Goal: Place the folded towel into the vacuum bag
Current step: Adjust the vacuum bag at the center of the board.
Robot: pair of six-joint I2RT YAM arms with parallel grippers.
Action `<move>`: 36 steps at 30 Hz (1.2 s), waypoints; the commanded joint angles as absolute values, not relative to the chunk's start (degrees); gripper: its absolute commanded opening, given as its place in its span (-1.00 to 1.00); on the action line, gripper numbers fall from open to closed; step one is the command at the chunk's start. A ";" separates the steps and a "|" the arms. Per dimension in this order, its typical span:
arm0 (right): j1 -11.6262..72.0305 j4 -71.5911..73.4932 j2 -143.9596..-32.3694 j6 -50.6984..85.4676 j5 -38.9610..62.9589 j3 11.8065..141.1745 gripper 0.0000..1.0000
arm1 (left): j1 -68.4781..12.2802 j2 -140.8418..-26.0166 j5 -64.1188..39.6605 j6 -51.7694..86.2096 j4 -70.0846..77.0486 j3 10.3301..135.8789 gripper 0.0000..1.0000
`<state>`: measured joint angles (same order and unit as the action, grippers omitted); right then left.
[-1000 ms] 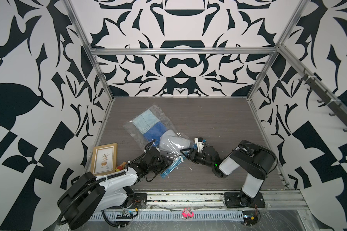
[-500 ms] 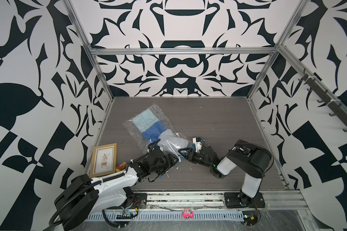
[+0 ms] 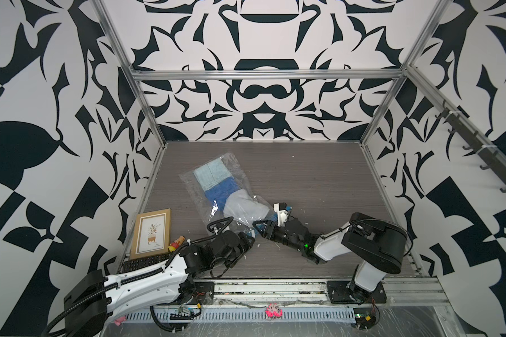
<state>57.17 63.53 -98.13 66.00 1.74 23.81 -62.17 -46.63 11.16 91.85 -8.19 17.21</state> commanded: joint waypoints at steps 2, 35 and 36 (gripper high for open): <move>58.93 64.39 -95.93 64.91 -1.06 26.13 0.07 | -63.19 -43.23 21.50 95.62 -8.86 14.35 0.68; 61.70 65.61 -101.71 68.10 4.38 34.24 0.02 | -61.97 -33.60 43.61 91.96 -5.47 10.26 0.13; 61.66 65.40 -101.87 68.10 4.48 34.45 0.03 | -61.62 -34.31 43.28 91.97 -4.40 10.04 0.09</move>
